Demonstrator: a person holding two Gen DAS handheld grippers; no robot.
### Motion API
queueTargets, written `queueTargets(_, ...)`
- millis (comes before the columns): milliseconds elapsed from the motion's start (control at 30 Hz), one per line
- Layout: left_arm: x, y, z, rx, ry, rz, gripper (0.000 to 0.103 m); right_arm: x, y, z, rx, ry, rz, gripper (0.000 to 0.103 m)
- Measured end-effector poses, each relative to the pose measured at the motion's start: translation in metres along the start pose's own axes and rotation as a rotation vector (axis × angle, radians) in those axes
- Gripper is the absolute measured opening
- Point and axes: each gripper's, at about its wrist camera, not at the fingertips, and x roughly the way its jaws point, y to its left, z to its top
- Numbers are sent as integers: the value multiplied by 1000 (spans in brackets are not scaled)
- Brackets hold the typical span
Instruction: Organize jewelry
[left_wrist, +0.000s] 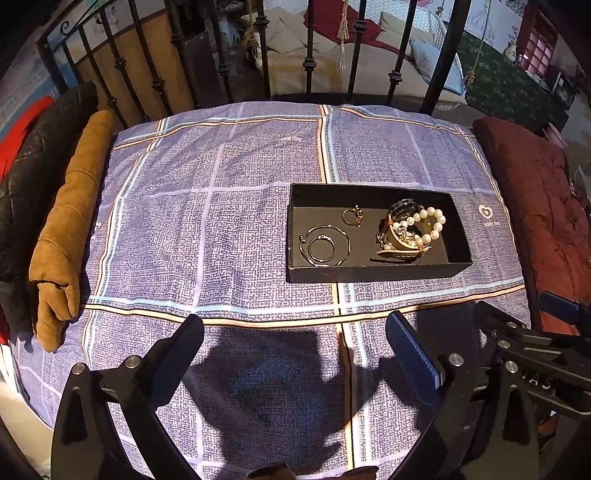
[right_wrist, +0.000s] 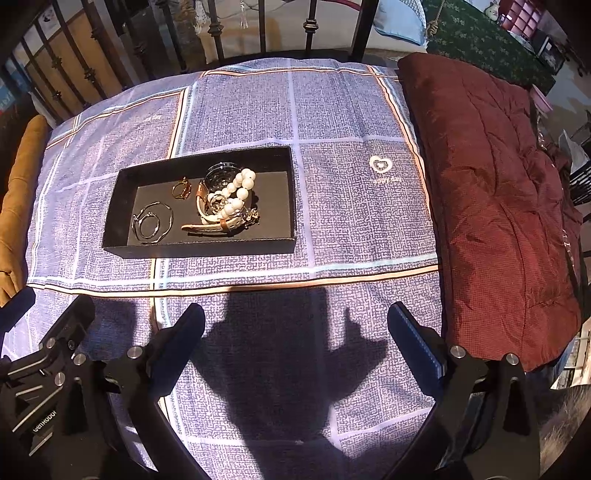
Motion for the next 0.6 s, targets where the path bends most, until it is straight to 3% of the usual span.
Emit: queueTargets(600,5,12,-1,-35,27,22,97,1,6,-2,8,-1,16,97)
